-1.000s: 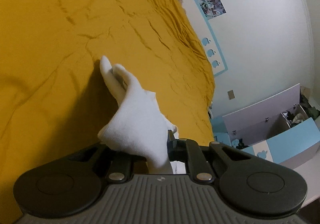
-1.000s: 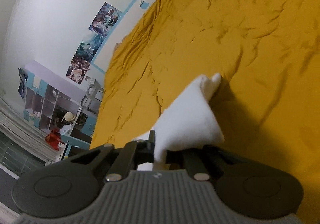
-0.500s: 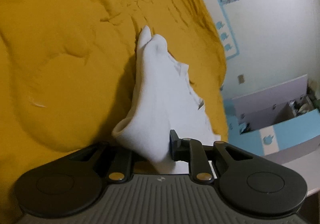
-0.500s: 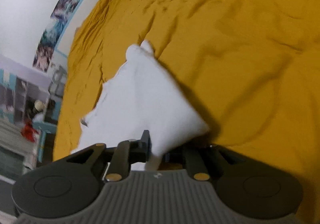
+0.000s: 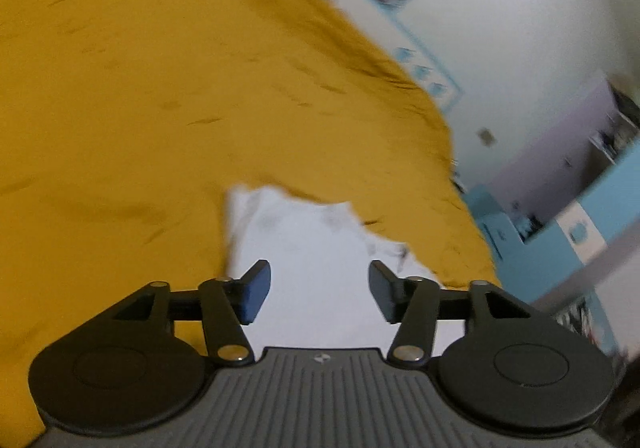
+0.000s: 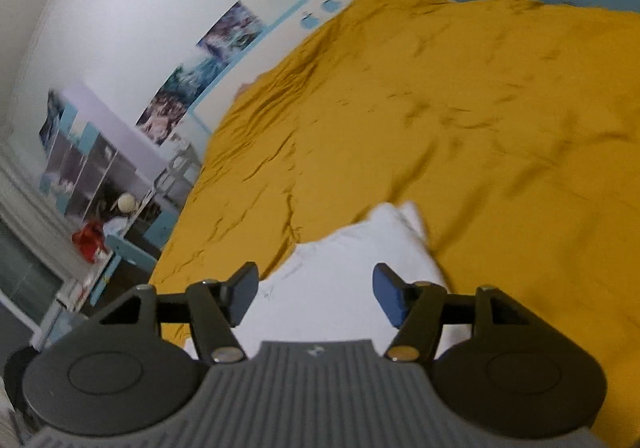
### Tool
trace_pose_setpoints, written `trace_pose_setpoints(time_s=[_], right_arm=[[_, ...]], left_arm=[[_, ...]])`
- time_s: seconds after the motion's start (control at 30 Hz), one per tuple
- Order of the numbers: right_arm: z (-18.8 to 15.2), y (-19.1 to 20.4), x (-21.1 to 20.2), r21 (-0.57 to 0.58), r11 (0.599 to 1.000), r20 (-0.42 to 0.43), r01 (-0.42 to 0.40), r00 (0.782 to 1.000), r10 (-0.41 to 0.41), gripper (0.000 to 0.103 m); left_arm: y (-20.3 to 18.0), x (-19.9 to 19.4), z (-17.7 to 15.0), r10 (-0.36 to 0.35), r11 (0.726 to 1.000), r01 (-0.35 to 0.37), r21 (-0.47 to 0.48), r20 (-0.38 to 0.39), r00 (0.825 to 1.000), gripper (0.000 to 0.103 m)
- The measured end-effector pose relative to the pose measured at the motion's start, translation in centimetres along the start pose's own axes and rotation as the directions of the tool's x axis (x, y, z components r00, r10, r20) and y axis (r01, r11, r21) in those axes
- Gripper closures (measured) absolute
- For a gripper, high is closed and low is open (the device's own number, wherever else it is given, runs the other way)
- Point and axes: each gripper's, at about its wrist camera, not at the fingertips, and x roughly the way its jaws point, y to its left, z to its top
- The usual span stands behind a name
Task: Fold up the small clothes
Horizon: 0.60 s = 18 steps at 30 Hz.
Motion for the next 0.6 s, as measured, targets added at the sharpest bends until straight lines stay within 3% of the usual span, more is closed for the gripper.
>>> trace_pose_setpoints(time_s=[0.13, 0.2, 0.27, 0.4, 0.43, 0.5, 0.6], right_arm=[[0.3, 0.5, 7.0, -0.053, 0.999, -0.08, 0.012, 0.997, -0.016, 0.043], [0.5, 0.0, 10.2, -0.049, 0.999, -0.164, -0.005, 0.986, -0.004, 0.043], [0.3, -0.5, 12.0, -0.053, 0.998, -0.196, 0.022, 0.98, -0.031, 0.043], [0.8, -1.6, 14.2, -0.068, 0.995, -0.214, 0.069, 0.973, -0.082, 0.043], [0.9, -2.1, 14.5, -0.064, 0.994, -0.21, 0.093, 0.972, -0.104, 0.043], [1.2, -2.7, 15.0, -0.079, 0.988, -0.18, 0.133, 0.973, -0.145, 0.044], [1.1, -3.6, 15.4, -0.114, 0.98, -0.163, 0.164, 0.97, -0.182, 0.051]], left_arm=[[-0.6, 6.2, 1.5, -0.032, 0.999, 0.033, 0.004, -0.077, 0.996, 0.036], [-0.3, 9.0, 2.6, 0.04, 0.999, -0.037, 0.025, -0.099, 0.994, 0.041], [0.2, 11.1, 3.4, 0.1, 0.994, -0.096, 0.048, -0.116, 0.988, 0.043], [2.5, 14.9, 3.6, 0.075, 0.997, -0.08, -0.014, -0.245, 0.967, 0.043], [3.2, 15.4, 3.5, 0.104, 0.994, -0.112, -0.017, -0.251, 0.962, 0.047], [4.0, 16.0, 3.1, 0.154, 0.988, -0.157, 0.006, -0.226, 0.962, 0.068], [5.4, 16.1, 2.7, 0.153, 0.986, -0.163, -0.028, -0.226, 0.962, 0.077]])
